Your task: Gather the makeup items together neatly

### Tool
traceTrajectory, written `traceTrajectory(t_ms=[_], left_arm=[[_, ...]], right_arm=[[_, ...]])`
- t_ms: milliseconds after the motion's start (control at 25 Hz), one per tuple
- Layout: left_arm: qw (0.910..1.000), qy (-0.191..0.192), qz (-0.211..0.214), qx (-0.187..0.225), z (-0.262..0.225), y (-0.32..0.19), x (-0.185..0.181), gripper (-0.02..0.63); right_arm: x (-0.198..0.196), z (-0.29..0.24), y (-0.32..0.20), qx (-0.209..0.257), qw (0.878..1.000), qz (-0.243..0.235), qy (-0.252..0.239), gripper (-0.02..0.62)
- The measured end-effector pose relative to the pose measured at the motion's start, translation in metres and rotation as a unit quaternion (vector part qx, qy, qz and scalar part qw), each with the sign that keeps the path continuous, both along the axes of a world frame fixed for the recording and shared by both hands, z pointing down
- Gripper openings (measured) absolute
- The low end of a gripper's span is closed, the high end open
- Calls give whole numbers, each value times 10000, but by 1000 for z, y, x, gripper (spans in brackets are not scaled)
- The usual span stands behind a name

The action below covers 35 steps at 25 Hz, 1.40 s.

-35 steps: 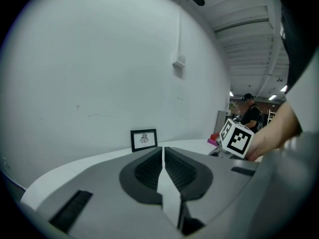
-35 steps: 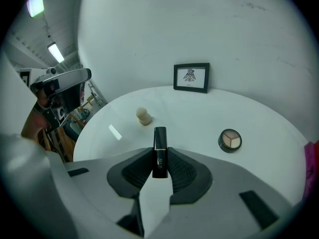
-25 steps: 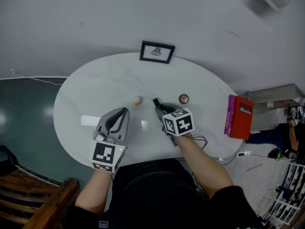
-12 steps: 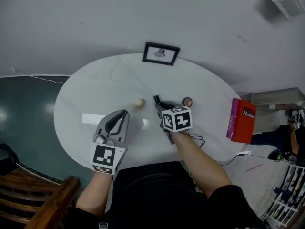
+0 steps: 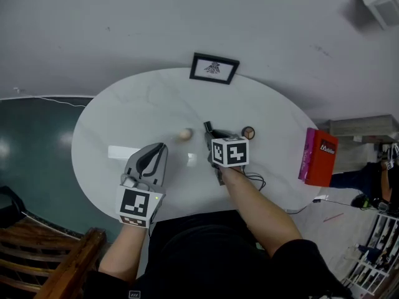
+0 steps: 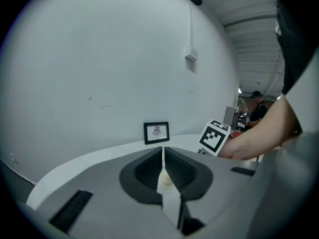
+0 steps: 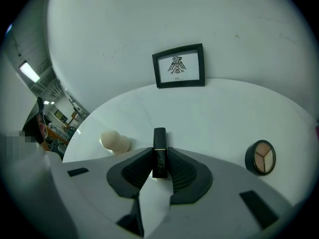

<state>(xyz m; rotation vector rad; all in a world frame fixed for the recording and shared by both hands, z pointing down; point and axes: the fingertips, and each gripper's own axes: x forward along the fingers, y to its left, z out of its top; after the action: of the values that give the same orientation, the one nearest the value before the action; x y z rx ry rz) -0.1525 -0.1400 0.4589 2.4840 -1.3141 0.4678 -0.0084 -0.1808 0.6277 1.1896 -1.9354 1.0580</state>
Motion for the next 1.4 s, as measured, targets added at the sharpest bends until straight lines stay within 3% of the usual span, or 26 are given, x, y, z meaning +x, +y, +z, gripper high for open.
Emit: traceTrajectory(t_ms=[160,280,480,1000,1400], left_arm=[[10000,24,8,30,-2,0,-1,24],[10000,54,24,48,-4,1,-2,25],[9999,91,55,64,-5,5,-1,25],[9998,132,121,93,-7,16,-5,25],[9994,194,205,198,-16,16,5,24]], right_arm=[[5,-2,0,44,9998,195,78,114],[6,-2,7,-13,9996,287,-48,156],[6,2,24,-159,9990,349,-212,155],[-1,-3,34,1,9992,315,-252,138],[37,-54,29,815,9954,355,-344,138]])
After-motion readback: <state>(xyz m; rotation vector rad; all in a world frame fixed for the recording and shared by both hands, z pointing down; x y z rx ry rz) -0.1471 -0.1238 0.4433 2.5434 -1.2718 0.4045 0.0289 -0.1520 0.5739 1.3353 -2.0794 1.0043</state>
